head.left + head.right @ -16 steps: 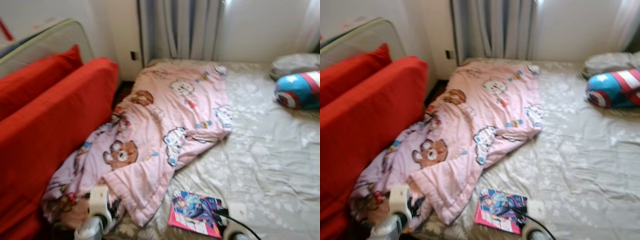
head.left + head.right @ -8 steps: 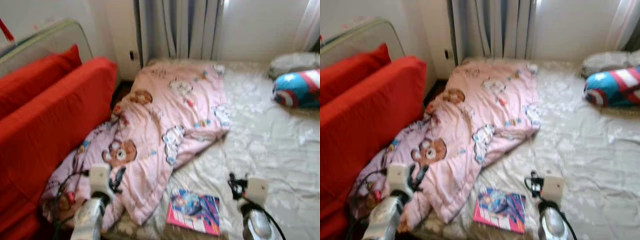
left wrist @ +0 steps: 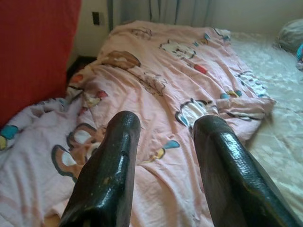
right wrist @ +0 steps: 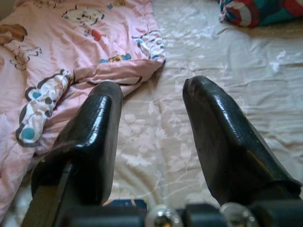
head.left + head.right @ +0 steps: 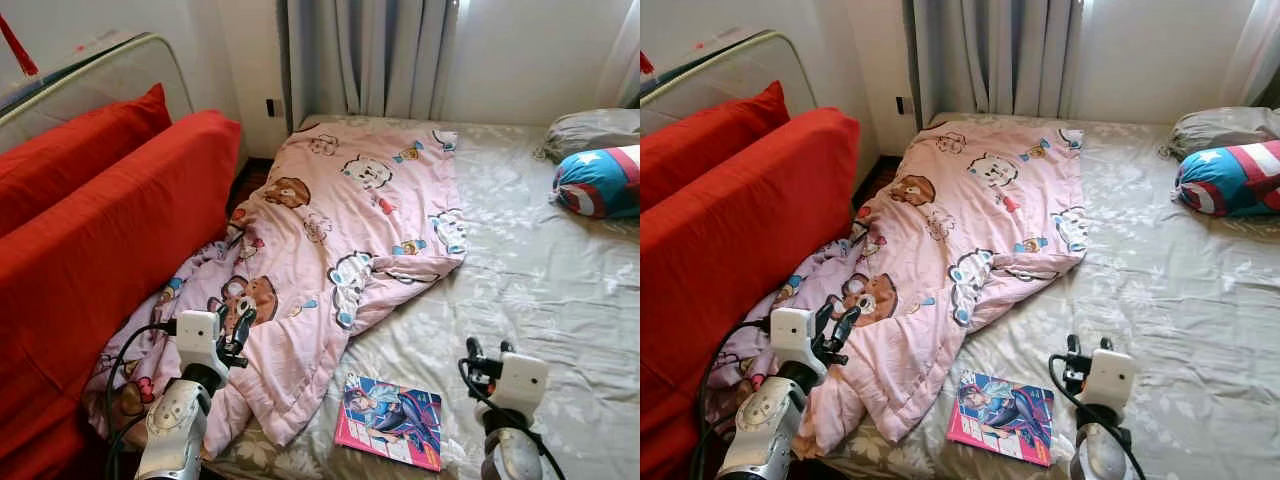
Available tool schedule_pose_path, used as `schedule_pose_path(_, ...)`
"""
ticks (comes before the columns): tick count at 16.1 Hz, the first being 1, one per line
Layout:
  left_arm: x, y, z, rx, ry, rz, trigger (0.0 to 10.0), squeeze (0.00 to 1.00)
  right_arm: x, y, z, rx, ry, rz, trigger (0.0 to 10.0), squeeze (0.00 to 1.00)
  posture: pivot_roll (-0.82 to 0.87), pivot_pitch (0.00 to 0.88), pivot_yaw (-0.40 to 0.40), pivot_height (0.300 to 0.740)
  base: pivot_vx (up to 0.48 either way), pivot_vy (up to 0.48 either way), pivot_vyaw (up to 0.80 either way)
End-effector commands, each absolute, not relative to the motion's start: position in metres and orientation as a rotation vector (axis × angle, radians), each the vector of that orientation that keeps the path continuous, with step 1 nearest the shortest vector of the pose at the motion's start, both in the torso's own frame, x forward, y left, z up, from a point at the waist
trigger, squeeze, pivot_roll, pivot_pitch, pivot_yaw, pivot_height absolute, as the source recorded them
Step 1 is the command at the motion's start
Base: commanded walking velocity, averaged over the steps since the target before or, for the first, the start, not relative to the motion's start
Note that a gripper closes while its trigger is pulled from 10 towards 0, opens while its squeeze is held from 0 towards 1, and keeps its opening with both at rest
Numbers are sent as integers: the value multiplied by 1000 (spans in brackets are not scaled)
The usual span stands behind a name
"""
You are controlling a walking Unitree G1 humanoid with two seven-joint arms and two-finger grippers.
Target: Clean up the room
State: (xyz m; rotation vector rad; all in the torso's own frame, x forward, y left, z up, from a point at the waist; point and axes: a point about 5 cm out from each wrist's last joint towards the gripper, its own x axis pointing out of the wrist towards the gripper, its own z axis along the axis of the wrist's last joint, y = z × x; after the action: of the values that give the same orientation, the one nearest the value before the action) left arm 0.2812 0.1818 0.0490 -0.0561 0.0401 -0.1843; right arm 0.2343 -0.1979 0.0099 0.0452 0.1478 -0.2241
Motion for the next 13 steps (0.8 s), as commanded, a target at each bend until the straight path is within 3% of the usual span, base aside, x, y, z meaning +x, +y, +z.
schedule_pose_path(1, 283, 180, 50, -74, 50, -183, 10000, 0, 237, -194, 15, 38, 145, -213, 10000, 0, -113, 0, 27, 740, 0, 0, 0)
schedule_pose_path(4, 281, 179, 51, -85, 53, -179, 10000, 0, 240, -195, 15, 30, 166, -225, 10000, 0, -110, 0, 29, 740, 0, 0, 0)
schedule_pose_path(8, 282, 180, 52, -70, 64, -184, 10000, 0, 241, -198, 14, 34, 177, -239, 10000, 0, -108, 0, 29, 696, 0, 0, 0)
schedule_pose_path(13, 288, 183, 58, -70, 52, -175, 10000, 0, 244, -201, 19, 32, 158, -248, 10000, 0, -101, 0, 27, 686, 0, 0, 0)
